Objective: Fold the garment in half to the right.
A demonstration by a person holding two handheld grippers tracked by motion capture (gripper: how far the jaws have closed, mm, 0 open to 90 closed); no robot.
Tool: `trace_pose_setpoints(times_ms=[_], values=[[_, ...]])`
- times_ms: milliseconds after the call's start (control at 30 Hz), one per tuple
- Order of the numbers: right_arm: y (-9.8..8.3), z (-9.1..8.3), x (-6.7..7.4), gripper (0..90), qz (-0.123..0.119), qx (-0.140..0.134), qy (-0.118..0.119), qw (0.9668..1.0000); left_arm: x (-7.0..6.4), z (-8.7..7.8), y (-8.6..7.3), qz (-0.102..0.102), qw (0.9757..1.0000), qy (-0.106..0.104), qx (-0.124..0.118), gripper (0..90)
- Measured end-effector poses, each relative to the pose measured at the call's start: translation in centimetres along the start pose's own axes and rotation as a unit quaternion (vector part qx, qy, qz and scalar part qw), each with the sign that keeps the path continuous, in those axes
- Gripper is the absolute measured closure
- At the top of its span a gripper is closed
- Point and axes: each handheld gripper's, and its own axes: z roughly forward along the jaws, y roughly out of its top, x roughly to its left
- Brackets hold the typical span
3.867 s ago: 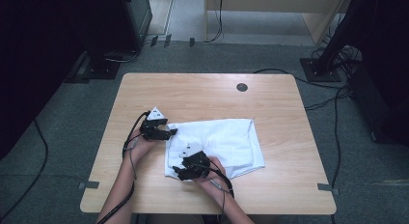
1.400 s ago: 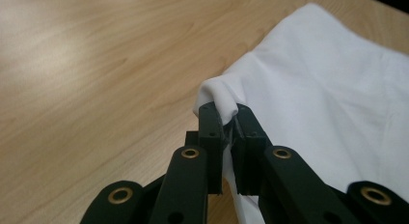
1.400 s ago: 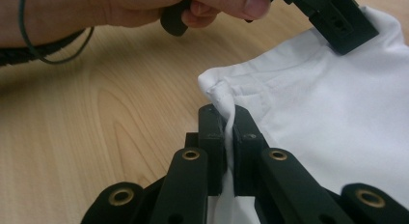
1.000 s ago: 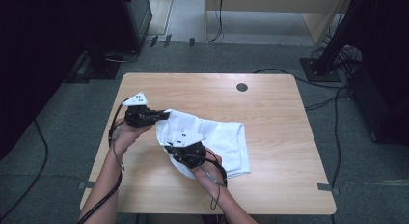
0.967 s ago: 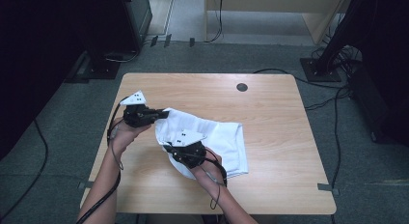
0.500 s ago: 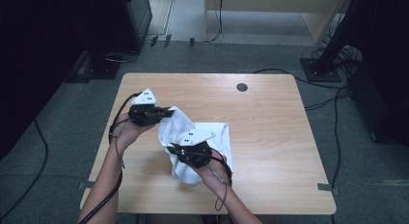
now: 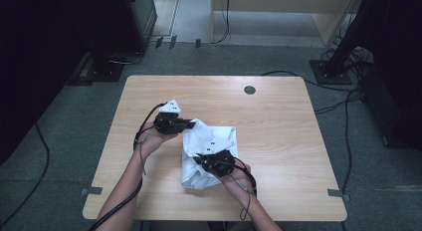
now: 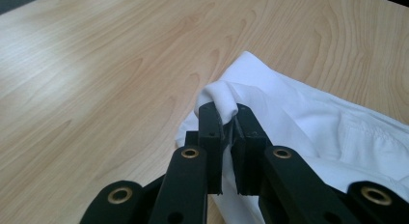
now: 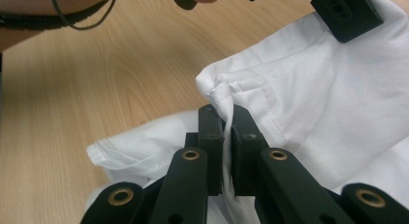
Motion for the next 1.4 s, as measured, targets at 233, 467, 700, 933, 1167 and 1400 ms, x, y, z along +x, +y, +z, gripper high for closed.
trace_pose_setpoints(times_ms=[233,467,700,933,1167,1400], values=[[-1.4,0.1,-0.7,86.7,0.006,0.017,-0.007,0.9998,-0.4,1.9,0.0,0.005,1.0,-0.001,0.006,84.1],[-2.5,0.2,-1.5,86.5,0.016,0.026,-0.002,0.9995,-0.7,3.0,-0.1,0.007,0.9999,0.002,0.008,83.7],[-3.5,0.1,-2.3,85.8,0.027,0.031,0.004,0.9991,-0.8,4.2,-0.3,0.01,0.9997,0.008,0.02,83.4],[-3.9,0.1,-2.7,84.7,0.029,0.038,0.002,0.9989,-0.9,5.1,-0.3,0.009,0.9996,0.009,0.023,83.0],[-4.5,0.0,-3.1,83.8,0.034,0.049,-0.003,0.9982,-0.9,5.4,-0.6,0.001,0.9997,0.006,0.022,82.2],[-4.4,-0.7,-3.1,72.4,0.029,0.047,-0.006,0.9985,-0.5,3.4,-0.3,-0.013,0.9995,0.016,-0.022,51.1]])
